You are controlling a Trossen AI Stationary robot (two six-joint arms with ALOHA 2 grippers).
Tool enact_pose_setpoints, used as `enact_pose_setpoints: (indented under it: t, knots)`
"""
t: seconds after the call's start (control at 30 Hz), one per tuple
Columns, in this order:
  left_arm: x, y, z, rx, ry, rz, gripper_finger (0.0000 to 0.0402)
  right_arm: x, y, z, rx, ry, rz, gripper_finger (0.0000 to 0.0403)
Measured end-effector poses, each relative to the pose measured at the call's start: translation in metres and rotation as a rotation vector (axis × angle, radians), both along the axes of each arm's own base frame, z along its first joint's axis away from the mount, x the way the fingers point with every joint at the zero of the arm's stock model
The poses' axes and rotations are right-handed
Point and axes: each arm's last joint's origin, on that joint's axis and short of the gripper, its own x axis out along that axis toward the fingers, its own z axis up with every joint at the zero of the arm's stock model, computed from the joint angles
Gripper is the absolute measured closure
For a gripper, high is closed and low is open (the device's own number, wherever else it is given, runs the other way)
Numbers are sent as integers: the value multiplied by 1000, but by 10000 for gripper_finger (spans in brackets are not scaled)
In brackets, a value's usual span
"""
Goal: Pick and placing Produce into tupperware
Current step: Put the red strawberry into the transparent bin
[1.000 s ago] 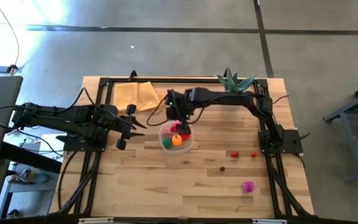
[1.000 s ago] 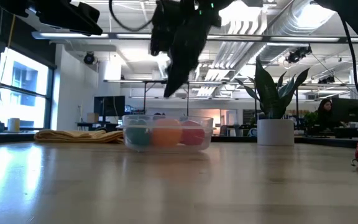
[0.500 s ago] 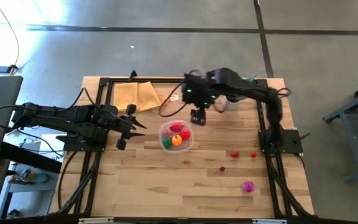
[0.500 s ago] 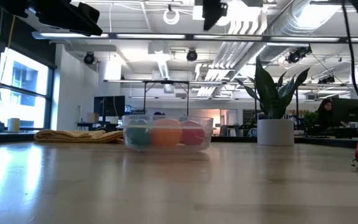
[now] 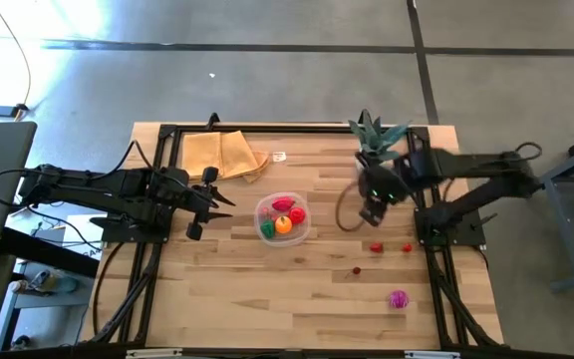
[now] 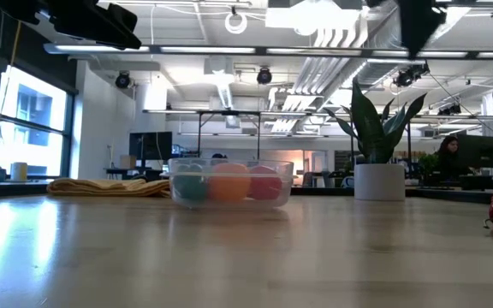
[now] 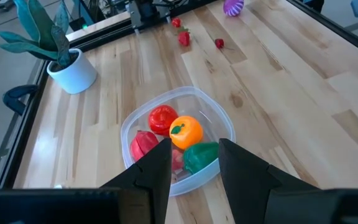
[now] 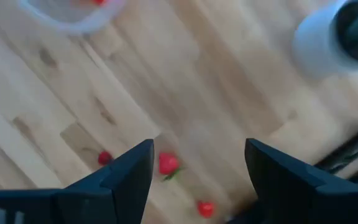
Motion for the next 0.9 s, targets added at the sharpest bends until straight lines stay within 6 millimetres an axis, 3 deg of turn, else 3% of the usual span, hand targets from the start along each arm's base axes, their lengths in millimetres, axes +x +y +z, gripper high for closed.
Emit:
enact_pose_setpoints:
  t: [0.23, 0.47, 0.67, 0.9]
  knots:
    - [0, 0, 0, 0, 0, 0, 282, -30, 15, -77, 128, -84, -43, 160]
    - [0, 0, 0, 0, 1, 0, 282, -47, 16, -139, 255, 2, -113, 160]
    - [0, 0, 0, 0, 1, 0, 282, -50, 18, -166, 329, -4, -188, 160]
    - [0, 0, 0, 0, 0, 0, 282, -48, 18, -173, 323, -7, -188, 160]
